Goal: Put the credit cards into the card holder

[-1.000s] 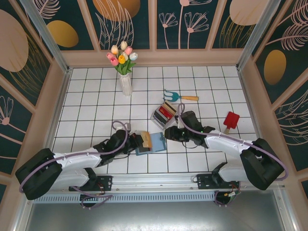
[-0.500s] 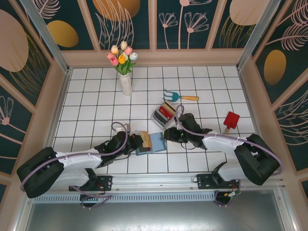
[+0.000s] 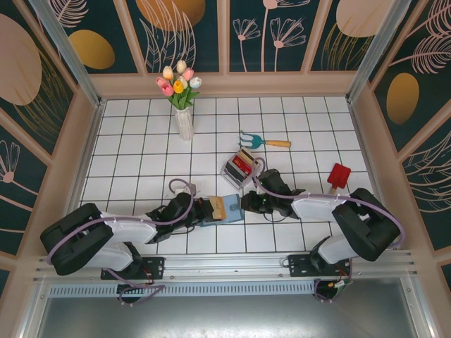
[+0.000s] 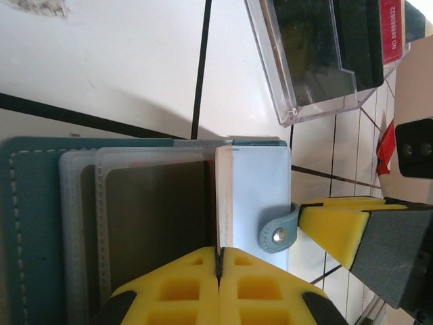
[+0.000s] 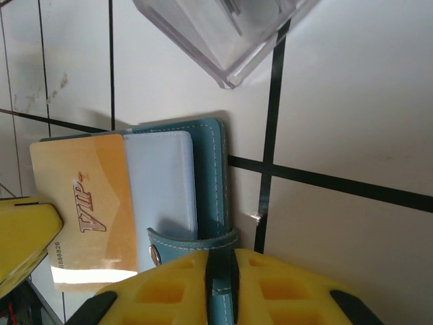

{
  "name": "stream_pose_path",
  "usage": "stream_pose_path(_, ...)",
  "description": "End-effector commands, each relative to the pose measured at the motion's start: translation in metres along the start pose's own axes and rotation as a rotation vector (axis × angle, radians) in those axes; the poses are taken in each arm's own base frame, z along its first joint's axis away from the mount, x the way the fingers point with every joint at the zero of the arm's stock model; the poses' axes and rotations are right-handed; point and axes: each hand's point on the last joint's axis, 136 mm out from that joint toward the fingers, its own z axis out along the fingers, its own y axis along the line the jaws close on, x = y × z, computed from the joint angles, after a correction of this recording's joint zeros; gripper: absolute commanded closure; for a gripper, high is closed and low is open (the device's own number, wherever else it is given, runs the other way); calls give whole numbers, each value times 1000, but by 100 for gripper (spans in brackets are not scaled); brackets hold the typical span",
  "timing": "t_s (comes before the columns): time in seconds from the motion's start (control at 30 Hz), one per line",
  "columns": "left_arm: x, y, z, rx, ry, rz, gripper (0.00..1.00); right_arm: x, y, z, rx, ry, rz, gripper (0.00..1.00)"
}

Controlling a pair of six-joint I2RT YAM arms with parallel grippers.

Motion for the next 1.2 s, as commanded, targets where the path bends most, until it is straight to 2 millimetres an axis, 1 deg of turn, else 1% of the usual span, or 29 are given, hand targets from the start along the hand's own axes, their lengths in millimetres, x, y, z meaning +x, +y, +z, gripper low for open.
stream_pose_path(0.0,10,-2,4,4,50,-5,94,8,0,4,-14,23,-1,83)
stream_pose_path(0.17,17,-1,6,-10,90,1,94,8,-1,4,-7,22,1,83)
stream_pose_path(0.37,15,4,-1,-38,75,8,96,6,-1,4,-6,14,2,84)
stream_pose_path(0.47,15,-1,-2,-14,79,18,95,7,1,5,-17,21,3,84)
stream_pose_path(0.57,22,-5,5,-17,126,35,95,8,4,6,-34,26,7,84)
stream_pose_path(0.7,27,2,13,-58,153,7,95,7,5,6,-35,25,6,84)
stream_pose_path(0.8,29,-5,17,-39,172,13,94,7,5,6,-35,26,4,84)
stream_pose_path(1.17,30,-15,33,-43,184,38,84,9,8,5,-52,38,10,84)
